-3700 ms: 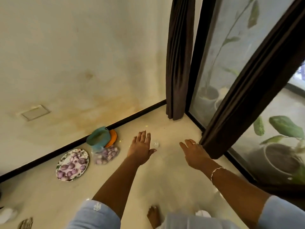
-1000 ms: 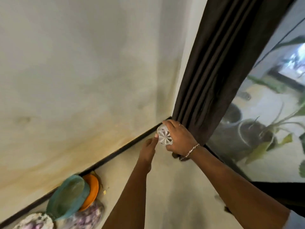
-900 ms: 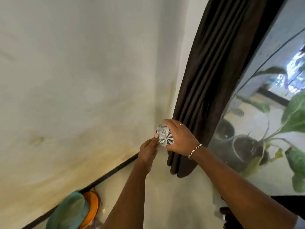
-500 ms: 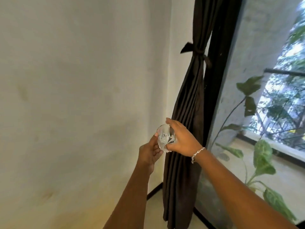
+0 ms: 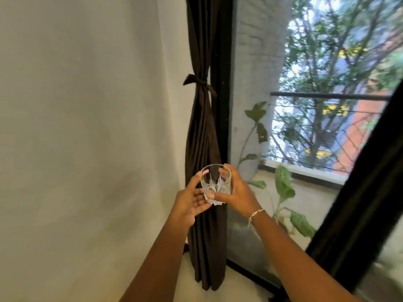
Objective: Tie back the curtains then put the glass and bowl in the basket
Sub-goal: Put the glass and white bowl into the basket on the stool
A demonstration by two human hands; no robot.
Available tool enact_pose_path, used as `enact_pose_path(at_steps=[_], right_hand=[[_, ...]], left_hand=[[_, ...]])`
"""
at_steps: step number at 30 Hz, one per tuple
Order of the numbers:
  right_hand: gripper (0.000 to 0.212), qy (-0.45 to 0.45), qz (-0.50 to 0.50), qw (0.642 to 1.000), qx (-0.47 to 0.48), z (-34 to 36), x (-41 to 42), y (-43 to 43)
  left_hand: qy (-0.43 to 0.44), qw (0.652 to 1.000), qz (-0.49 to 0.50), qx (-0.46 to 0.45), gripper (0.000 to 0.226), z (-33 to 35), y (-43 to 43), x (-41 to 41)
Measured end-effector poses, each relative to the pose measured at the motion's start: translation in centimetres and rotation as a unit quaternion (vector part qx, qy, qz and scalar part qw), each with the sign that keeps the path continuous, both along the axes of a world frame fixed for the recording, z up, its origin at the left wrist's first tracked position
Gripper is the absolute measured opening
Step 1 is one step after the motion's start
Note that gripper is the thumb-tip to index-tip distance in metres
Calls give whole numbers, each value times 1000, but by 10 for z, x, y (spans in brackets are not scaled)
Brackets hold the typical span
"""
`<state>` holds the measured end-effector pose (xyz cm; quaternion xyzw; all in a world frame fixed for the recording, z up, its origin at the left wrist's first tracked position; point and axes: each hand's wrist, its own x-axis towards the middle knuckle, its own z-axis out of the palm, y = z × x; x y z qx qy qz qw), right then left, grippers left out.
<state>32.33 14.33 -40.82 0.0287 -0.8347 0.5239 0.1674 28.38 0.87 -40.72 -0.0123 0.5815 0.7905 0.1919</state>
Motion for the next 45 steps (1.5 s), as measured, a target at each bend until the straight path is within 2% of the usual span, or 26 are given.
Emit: enact_pose_path(at_steps=[2, 6, 10, 19, 24, 32, 38, 45], right_hand=[[78, 7, -44, 999, -21, -4, 24, 19], [76, 12, -121, 992, -29, -14, 81, 67], [73, 12, -195, 980, -47, -24, 160, 117], [77, 7, -358, 932, -58, -41, 382, 220], [70, 5, -438, 898, -41, -39, 517, 265], [70, -3, -558, 829, -46, -38, 697, 316], [69, 3, -643, 765, -41, -41, 800, 354], [70, 8, -702, 711, -40, -50, 903, 432]], left_hand=[[-5, 999, -36, -7, 43, -2, 21, 13], [-13, 992, -128, -17, 63, -9, 73, 52], [-26, 977, -211, -23, 46, -19, 138, 109], [-60, 927, -369, -35, 44, -41, 280, 298], [-66, 894, -443, -28, 37, -41, 345, 425], [-49, 815, -577, -33, 51, -43, 434, 589], [-39, 748, -661, -34, 47, -48, 504, 694], [-23, 689, -725, -23, 52, -60, 608, 801]])
